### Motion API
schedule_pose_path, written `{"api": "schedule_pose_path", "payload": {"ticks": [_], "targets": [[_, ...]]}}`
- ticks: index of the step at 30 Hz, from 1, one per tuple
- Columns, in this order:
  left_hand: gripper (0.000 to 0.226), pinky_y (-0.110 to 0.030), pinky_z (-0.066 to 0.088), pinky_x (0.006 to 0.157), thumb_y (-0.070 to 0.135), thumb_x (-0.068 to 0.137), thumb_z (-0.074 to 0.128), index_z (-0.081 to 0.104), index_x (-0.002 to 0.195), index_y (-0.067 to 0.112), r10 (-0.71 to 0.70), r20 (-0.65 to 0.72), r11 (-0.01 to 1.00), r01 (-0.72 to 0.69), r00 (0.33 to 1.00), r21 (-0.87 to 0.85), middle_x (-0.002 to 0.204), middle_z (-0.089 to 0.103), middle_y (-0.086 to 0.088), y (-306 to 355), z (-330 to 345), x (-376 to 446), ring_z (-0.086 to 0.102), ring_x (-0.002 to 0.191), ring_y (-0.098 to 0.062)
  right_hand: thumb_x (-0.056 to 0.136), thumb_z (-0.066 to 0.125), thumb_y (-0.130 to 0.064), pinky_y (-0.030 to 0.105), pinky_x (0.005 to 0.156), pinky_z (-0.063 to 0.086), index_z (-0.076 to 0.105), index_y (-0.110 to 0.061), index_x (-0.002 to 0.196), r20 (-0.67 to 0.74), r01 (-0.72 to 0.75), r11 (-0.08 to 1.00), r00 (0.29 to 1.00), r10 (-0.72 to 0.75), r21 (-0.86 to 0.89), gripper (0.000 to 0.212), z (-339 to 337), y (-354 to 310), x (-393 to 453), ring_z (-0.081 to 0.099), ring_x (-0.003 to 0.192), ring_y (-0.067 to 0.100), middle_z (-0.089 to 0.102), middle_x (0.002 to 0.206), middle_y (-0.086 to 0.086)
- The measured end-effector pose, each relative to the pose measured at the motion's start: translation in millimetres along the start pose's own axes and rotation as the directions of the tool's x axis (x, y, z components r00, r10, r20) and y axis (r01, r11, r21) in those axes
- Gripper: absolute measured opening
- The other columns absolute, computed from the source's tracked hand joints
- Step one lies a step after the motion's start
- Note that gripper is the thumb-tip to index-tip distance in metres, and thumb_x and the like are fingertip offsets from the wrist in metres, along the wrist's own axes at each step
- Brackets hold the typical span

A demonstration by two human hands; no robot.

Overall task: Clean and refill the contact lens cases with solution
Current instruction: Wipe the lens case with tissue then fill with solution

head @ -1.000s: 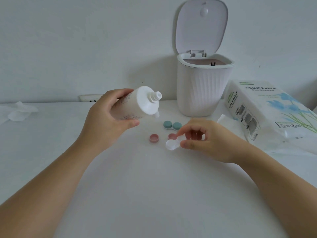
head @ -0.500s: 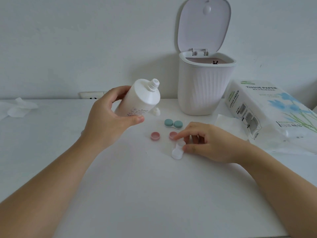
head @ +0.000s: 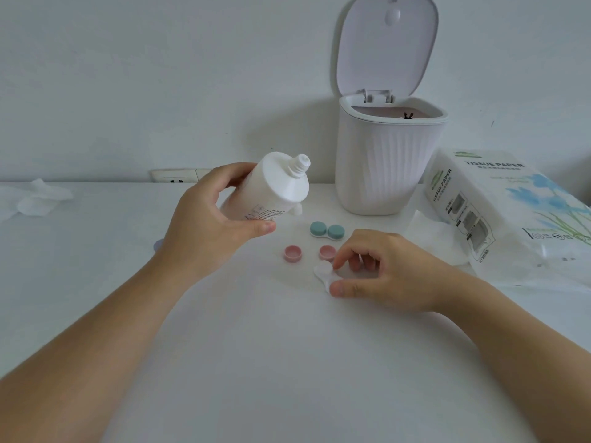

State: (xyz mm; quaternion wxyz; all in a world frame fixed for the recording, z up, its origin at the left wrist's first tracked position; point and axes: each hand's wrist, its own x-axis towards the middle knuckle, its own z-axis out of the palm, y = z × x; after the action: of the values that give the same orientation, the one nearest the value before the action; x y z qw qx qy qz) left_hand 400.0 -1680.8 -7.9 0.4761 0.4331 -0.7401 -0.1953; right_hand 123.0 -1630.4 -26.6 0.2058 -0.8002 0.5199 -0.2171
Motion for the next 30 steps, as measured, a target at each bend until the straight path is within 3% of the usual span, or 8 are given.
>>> {"api": "schedule_pose_path", "payload": {"ticks": [5,7,11,15,19,22,26,30], "targets": [[0.068,0.002,0.035,0.089,0.015,0.066,0.092,0.059,0.115,0.048,0.002,0.012,1.0,-0.002,1.0,0.014,0.114,0.065,0.033,-1,1,0,0.055,0.113,0.015,0.062,0.07,-0.075,0.015,0.072,0.04,0.068,-0.036,0.097,0.019,0.061,0.995,0.998,-0.059,-0.084,0.053,5,-5,1,0.053,0.085,0.003,0.055,0.088,-0.014],[0.068,0.002,0.034,0.087,0.015,0.065,0.092,0.06,0.117,0.045,0.004,0.014,1.0,-0.005,1.0,0.023,0.115,0.065,0.031,-1,2,0,0.054,0.112,0.017,0.064,0.073,-0.07,0.013,0.072,0.037,0.068,-0.035,0.098,0.026,0.08,0.993,0.997,-0.077,-0.091,0.049,8,-8,1,0.051,0.088,-0.002,0.054,0.088,-0.016],[0.068,0.002,0.034,0.088,0.015,0.066,0.093,0.06,0.118,0.044,0.007,0.024,1.0,-0.008,1.0,0.028,0.116,0.065,0.029,-3,2,0,0.054,0.112,0.017,0.072,0.081,-0.054,0.018,0.074,0.041,0.071,-0.035,0.1,0.015,0.072,0.994,0.997,-0.071,-0.088,0.035,8,-8,3,0.052,0.086,0.005,0.056,0.089,-0.012],[0.069,0.002,0.034,0.089,0.015,0.065,0.093,0.06,0.119,0.044,0.012,0.036,0.999,-0.013,0.999,0.041,0.118,0.065,0.029,-4,2,0,0.053,0.113,0.017,0.075,0.086,-0.04,0.012,0.068,0.041,0.075,-0.036,0.093,-0.02,0.038,0.999,0.999,-0.038,-0.016,0.021,5,-7,2,0.054,0.077,0.002,0.056,0.08,-0.015],[0.071,0.002,0.033,0.089,0.015,0.065,0.093,0.06,0.119,0.046,0.025,0.035,0.998,-0.027,0.999,0.065,0.118,0.063,0.031,-4,1,0,0.051,0.112,0.02,0.075,0.086,-0.032,0.016,0.068,0.046,0.078,-0.03,0.092,-0.053,-0.01,0.998,0.999,0.013,0.069,0.018,4,-6,1,0.057,0.071,0.005,0.062,0.079,-0.014],[0.071,0.003,0.031,0.089,0.014,0.066,0.092,0.061,0.124,0.04,0.066,0.041,0.992,-0.07,0.997,0.107,0.12,0.061,0.029,-5,0,0,0.049,0.112,0.019,0.077,0.086,-0.028,0.014,0.066,0.048,0.077,-0.039,0.085,-0.087,-0.027,0.978,0.995,0.045,0.205,0.016,-3,-7,-1,0.059,0.066,0.0,0.069,0.076,-0.019],[0.073,-0.002,0.031,0.096,0.013,0.067,0.092,0.06,0.13,0.031,0.14,0.082,0.961,-0.156,0.987,0.23,0.124,0.06,0.021,-8,-2,1,0.051,0.117,0.002,0.077,0.082,-0.036,0.016,0.069,0.052,0.078,-0.035,0.084,-0.129,-0.027,0.952,0.989,0.069,0.306,0.008,-11,-10,-4,0.066,0.069,0.0,0.075,0.076,-0.013],[0.076,-0.003,0.029,0.1,0.012,0.067,0.092,0.06,0.133,0.03,0.193,0.111,0.924,-0.219,0.975,0.313,0.126,0.055,0.024,-12,-5,2,0.046,0.118,0.002,0.064,0.073,-0.057,0.021,0.067,0.052,0.077,-0.034,0.083,-0.164,-0.018,0.945,0.984,0.075,0.327,0.03,-14,-15,-5,0.065,0.068,0.003,0.074,0.076,-0.01]]}}
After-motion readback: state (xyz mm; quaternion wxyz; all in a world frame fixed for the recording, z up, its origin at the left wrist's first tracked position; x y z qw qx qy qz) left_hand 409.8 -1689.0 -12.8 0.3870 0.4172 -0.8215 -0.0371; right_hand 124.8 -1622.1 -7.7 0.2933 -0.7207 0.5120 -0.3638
